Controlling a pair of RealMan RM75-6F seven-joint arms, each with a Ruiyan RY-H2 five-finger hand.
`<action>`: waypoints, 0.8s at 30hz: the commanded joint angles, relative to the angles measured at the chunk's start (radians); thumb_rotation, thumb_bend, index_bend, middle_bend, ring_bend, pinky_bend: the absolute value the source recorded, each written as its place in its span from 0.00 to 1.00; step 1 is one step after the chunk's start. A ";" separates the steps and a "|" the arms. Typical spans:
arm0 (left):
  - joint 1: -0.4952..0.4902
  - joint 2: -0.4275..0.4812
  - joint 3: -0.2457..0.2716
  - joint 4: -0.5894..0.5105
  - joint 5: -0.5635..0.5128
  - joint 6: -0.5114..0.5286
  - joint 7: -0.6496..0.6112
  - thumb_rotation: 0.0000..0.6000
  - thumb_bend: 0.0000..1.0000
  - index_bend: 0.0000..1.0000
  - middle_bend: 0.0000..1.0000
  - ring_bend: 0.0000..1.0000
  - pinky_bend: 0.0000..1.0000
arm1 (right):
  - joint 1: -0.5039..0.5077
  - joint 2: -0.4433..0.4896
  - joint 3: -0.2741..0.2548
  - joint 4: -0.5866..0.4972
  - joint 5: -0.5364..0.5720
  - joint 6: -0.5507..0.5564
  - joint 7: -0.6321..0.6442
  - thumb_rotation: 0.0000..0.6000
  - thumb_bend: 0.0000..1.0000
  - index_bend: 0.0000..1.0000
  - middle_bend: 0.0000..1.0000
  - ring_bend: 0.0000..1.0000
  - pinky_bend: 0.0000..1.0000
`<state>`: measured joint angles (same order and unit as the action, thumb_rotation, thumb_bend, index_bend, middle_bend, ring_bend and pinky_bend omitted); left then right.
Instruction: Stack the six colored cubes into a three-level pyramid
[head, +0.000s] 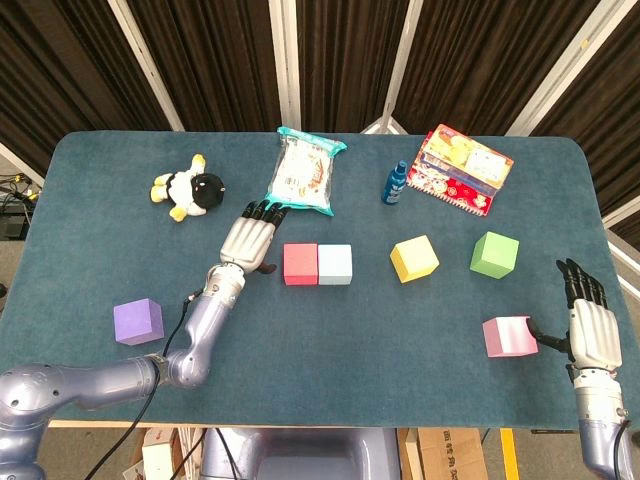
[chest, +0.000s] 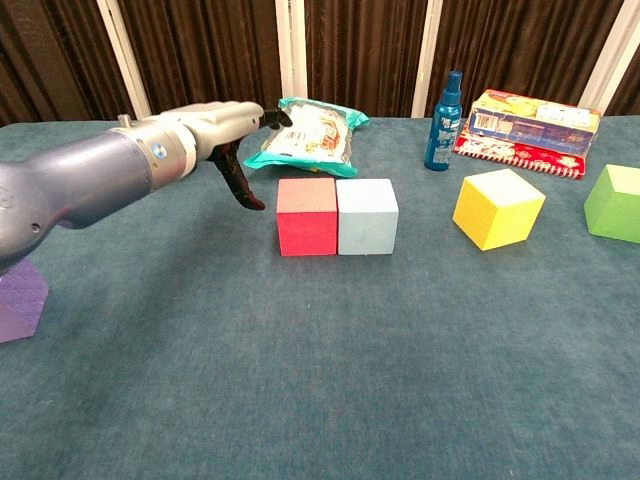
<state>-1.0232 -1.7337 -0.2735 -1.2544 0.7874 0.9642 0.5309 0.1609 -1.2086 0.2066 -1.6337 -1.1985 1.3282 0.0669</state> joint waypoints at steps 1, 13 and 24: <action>0.036 0.065 -0.004 -0.080 0.047 0.061 -0.017 1.00 0.16 0.00 0.04 0.00 0.05 | -0.001 0.001 0.001 0.001 0.001 0.001 0.003 1.00 0.28 0.00 0.00 0.00 0.00; 0.269 0.396 0.056 -0.458 0.120 0.291 -0.044 1.00 0.13 0.00 0.04 0.00 0.05 | 0.001 0.012 0.005 -0.012 0.003 0.005 -0.018 1.00 0.28 0.00 0.00 0.00 0.00; 0.507 0.604 0.141 -0.638 0.223 0.492 -0.164 1.00 0.13 0.00 0.03 0.00 0.04 | 0.028 0.047 0.002 -0.121 -0.015 -0.011 -0.098 1.00 0.28 0.00 0.00 0.00 0.00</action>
<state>-0.5522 -1.1593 -0.1509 -1.8630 0.9923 1.4315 0.3965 0.1813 -1.1700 0.2119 -1.7390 -1.2058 1.3255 -0.0198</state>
